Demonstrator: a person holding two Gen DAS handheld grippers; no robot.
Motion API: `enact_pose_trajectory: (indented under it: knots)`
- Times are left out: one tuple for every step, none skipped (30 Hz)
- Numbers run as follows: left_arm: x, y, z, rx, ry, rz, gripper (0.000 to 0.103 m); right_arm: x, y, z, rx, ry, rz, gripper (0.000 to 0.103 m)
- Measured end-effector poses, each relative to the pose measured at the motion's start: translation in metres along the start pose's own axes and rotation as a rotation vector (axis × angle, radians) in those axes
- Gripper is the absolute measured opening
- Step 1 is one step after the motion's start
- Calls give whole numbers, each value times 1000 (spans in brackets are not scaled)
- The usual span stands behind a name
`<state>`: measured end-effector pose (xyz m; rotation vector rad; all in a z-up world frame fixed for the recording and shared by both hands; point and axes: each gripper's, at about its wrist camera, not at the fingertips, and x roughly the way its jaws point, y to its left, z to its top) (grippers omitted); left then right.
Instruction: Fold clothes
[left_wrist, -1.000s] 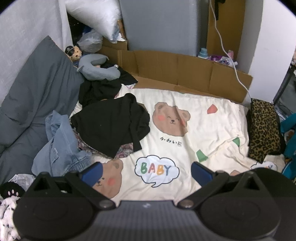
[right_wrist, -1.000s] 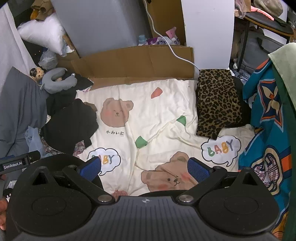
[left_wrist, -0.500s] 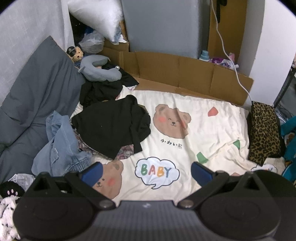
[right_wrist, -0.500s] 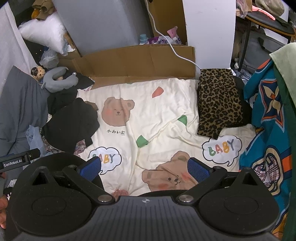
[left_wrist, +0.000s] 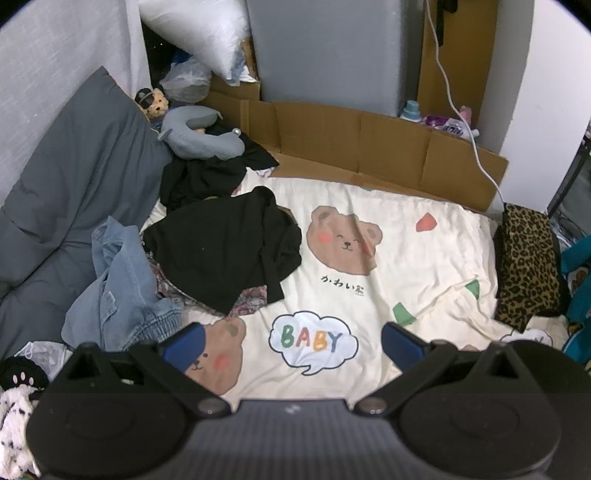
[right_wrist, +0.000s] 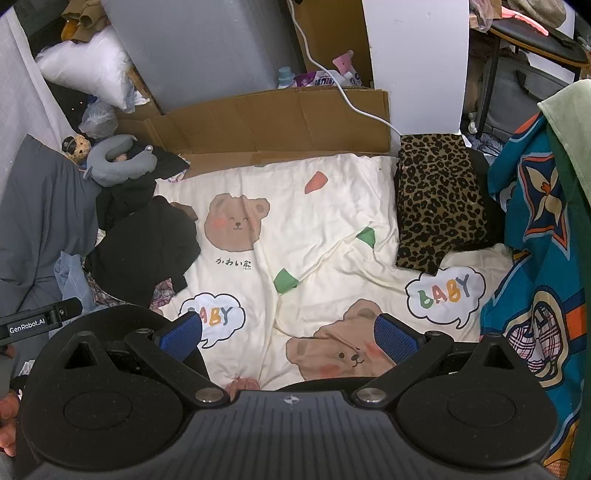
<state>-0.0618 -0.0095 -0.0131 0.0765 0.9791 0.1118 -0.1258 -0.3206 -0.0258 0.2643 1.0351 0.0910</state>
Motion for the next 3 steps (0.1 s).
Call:
enact_pose_trajectory:
  knots:
    - [0,0,0,0,-1,1,102,0,0,0,1,0,2,102]
    - [0,0,0,1,-1,2,102,0,-1,0,2,0,3,102]
    - [0,0,1,3,-2,3,102,0,-2,0,3,0,4,102]
